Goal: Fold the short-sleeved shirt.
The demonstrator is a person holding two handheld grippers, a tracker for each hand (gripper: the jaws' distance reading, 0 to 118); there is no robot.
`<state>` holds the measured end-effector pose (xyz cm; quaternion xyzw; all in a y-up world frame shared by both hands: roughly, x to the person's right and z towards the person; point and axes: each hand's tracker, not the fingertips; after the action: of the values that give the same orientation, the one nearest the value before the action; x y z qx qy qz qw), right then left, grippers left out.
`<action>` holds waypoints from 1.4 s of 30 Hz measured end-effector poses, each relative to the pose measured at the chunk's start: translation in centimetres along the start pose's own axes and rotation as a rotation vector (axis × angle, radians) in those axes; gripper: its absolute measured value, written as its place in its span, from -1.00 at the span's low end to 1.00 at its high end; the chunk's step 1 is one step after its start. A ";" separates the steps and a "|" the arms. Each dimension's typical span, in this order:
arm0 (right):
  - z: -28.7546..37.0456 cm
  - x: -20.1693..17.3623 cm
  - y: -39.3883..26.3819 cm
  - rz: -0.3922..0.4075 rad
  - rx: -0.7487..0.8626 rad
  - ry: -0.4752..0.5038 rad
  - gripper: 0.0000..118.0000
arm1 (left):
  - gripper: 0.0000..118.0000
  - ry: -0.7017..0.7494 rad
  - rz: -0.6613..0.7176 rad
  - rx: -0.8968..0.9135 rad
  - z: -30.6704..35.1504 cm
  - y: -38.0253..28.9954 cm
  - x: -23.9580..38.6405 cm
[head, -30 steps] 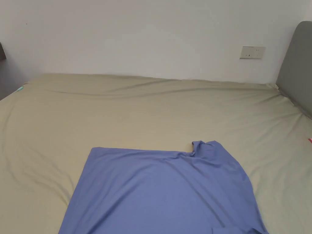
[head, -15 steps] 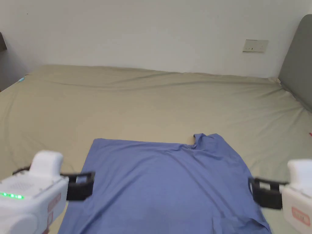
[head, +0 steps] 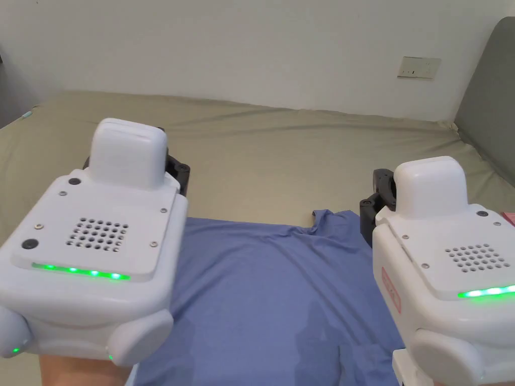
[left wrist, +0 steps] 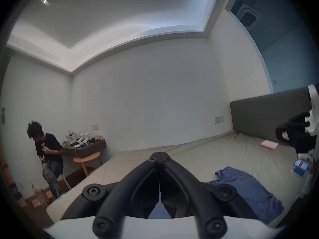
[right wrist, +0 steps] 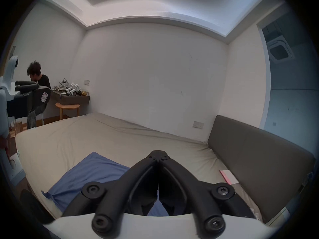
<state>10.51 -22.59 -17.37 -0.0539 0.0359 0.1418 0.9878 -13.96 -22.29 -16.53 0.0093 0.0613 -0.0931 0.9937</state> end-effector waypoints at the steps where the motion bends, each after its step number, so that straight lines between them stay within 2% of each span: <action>1: 0.0 -0.2 0.1 0.005 0.003 -0.011 -0.97 | -1.00 0.001 -0.045 -0.002 0.1 0.0 0.4; 5: 0.0 0.2 0.6 -0.020 0.011 -0.006 -0.97 | -1.00 -0.075 0.029 -0.034 -0.2 0.2 0.1; 7: 0.0 0.3 0.8 -0.004 0.017 -0.031 -0.97 | -1.00 -0.073 0.025 -0.037 -0.2 0.3 -0.2; 10: 0.0 0.8 0.5 -0.004 0.010 -0.018 -0.97 | -1.00 -0.095 0.014 -0.076 -0.8 -0.5 -0.8; 13: 0.0 1.0 -0.4 -0.006 -0.014 -0.006 -0.97 | -1.00 -0.148 0.022 -0.186 -1.6 -2.6 -1.7; 16: -0.2 1.3 -1.8 0.000 -0.055 -0.002 -0.97 | -1.00 -0.150 -0.029 -0.322 -2.1 -7.0 -3.3; 19: -0.4 2.0 -3.2 -0.016 -0.107 0.005 -0.97 | -0.15 -0.080 -0.098 -0.533 -2.1 -13.5 -5.0; 20: -0.4 2.3 -3.7 -0.017 -0.121 0.002 -0.97 | 0.29 -0.076 -0.113 -0.619 -1.9 -16.0 -5.8; 21: -0.4 2.5 -4.1 -0.018 -0.134 -0.002 -0.97 | 0.60 -0.094 -0.114 -0.689 -1.7 -18.2 -6.6; 22: -0.5 2.8 -4.5 -0.021 -0.153 -0.005 -0.97 | 0.83 -0.102 -0.121 -0.769 -1.4 -20.8 -7.5; 25: -0.8 3.5 -5.4 -0.035 -0.200 -0.007 -0.97 | 0.91 -0.114 -0.085 -0.955 0.6 -26.4 -9.0; 28: -1.2 3.9 -6.2 -0.034 -0.239 -0.017 -0.97 | 0.91 -0.108 -0.060 -1.040 2.0 -29.7 -9.5; 31: -1.6 4.2 -6.5 -0.047 -0.266 -0.024 -0.97 | 0.90 -0.110 -0.079 -1.043 2.5 -30.8 -9.0; 33: -1.8 4.2 -6.6 -0.056 -0.277 -0.025 -0.97 | 0.79 -0.107 -0.079 -1.051 2.2 -31.1 -8.7; 34: -1.9 4.2 -6.7 -0.059 -0.282 -0.024 -0.97 | 0.66 -0.101 -0.075 -1.051 2.0 -31.1 -8.6; 37: -1.9 4.0 -6.6 -0.056 -0.290 -0.023 -0.97 | -0.07 -0.068 -0.048 -1.040 1.6 -30.8 -8.5; 38: -1.9 4.0 -6.6 -0.053 -0.292 -0.022 -0.97 | -0.47 -0.070 -0.032 -1.025 1.6 -30.7 -8.6; 39: -2.0 4.0 -6.6 -0.051 -0.295 -0.022 -0.97 | -0.79 -0.077 -0.023 -1.021 1.5 -30.5 -8.6; 40: -2.0 4.0 -6.7 -0.050 -0.299 -0.023 -0.97 | -0.91 -0.080 -0.011 -1.012 1.5 -30.5 -8.6; 42: -2.3 4.2 -7.1 -0.058 -0.313 -0.019 -0.97 | -0.94 -0.115 0.001 -1.050 0.9 -30.7 -8.2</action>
<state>16.43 -28.45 -19.31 -0.2068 0.0025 0.1178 0.9713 -27.53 -50.93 -14.81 -0.4950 0.0449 -0.0499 0.8663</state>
